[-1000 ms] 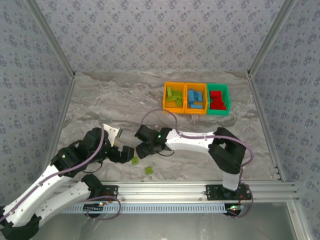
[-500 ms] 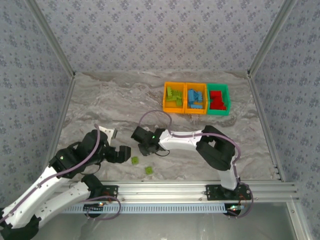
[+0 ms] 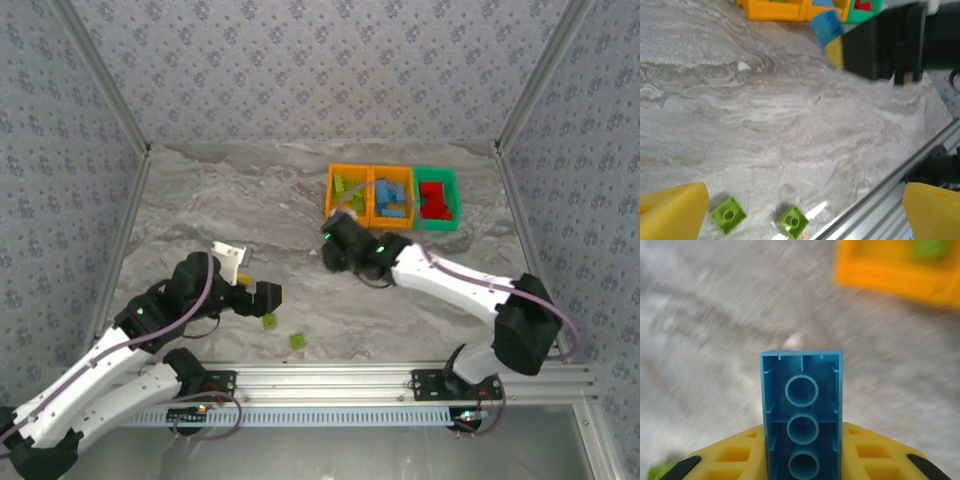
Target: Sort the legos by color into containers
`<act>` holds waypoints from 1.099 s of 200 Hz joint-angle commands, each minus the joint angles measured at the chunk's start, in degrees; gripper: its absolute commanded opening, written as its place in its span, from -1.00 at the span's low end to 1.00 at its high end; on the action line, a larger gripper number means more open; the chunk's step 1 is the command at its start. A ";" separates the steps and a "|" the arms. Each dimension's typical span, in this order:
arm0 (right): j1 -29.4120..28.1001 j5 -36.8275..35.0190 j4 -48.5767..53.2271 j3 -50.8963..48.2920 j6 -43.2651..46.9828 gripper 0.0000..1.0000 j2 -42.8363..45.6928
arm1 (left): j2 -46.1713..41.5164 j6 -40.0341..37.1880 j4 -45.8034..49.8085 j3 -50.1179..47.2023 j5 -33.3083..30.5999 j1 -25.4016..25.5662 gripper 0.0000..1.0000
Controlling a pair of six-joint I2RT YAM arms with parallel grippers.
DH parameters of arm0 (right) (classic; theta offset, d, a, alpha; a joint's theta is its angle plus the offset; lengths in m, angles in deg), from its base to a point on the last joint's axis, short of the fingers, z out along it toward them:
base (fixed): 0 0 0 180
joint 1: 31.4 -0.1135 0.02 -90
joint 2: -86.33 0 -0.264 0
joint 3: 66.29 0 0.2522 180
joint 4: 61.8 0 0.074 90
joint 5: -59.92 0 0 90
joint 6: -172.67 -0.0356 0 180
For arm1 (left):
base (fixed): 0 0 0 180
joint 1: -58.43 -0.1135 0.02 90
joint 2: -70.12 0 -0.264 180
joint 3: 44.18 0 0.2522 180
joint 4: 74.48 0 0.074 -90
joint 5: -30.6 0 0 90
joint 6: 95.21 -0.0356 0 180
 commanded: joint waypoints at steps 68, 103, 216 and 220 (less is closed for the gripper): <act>29.85 3.64 0.87 21.77 15.54 -0.32 -25.52 | -1.54 25.44 3.64 -5.64 -18.20 -0.24 0.99; 30.16 2.52 3.54 24.82 14.55 0.14 -27.10 | -0.26 33.41 10.31 -5.73 -18.90 -0.19 0.93; 8.27 23.08 12.59 -0.10 12.18 0.58 16.55 | 27.14 38.86 6.72 -4.60 -16.72 12.22 0.73; 7.27 24.34 13.03 -1.10 11.66 0.59 17.17 | 27.64 38.75 5.93 -4.96 -16.65 12.22 0.72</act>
